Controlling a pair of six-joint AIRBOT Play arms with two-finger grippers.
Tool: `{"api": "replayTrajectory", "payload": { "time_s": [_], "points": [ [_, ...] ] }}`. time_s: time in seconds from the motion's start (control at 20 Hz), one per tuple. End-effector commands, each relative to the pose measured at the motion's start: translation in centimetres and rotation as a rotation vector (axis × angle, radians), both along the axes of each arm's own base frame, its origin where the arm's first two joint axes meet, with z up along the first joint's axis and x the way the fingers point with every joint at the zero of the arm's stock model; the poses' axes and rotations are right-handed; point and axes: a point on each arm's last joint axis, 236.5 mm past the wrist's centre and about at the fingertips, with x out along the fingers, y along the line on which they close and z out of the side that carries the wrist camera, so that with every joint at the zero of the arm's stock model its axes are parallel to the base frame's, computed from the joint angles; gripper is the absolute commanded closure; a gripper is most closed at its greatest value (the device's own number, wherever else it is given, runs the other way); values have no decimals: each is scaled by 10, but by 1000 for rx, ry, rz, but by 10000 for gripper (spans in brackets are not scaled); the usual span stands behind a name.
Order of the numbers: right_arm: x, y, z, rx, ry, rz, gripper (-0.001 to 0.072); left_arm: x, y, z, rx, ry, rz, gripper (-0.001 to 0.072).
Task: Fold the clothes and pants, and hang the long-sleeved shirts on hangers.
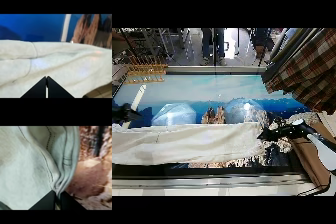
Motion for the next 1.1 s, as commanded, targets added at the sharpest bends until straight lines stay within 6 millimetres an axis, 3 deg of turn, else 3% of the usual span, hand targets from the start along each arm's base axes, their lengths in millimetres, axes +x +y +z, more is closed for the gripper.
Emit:
{"api": "replayTrajectory", "payload": {
  "time_s": [0.0,0.15,0.2,0.25,0.35,0.5,0.65,0.75,0.9,1.0,1.05],
  "points": [
    [5,-68,31,-313,-4,-89,685,-21,-101,-31,-50,83,-260,683],
    [-7,-164,100,-720,-62,-229,687,-53,-169,-67,-43,173,-426,683],
    [-10,-171,124,-754,-90,-243,687,-63,-189,-80,-33,193,-464,683],
    [-11,-162,142,-724,-113,-252,687,-72,-206,-91,-22,206,-496,683],
    [-6,-106,166,-563,-164,-203,687,-83,-230,-115,33,210,-540,683],
    [-2,29,201,-280,-269,-31,686,-81,-224,-139,170,209,-564,683],
    [-17,158,202,-174,-320,144,686,-63,-200,-116,166,180,-472,682],
    [-35,244,185,-132,-353,243,686,-47,-172,-86,175,112,-397,682],
    [-66,350,125,-78,-328,299,686,-40,-128,-41,197,19,-280,682],
    [-68,396,91,-33,-333,274,667,-39,-109,-22,211,-23,-226,682],
    [-70,403,81,-45,-322,307,513,-39,-103,-17,216,-34,-208,682]
  ]
}}
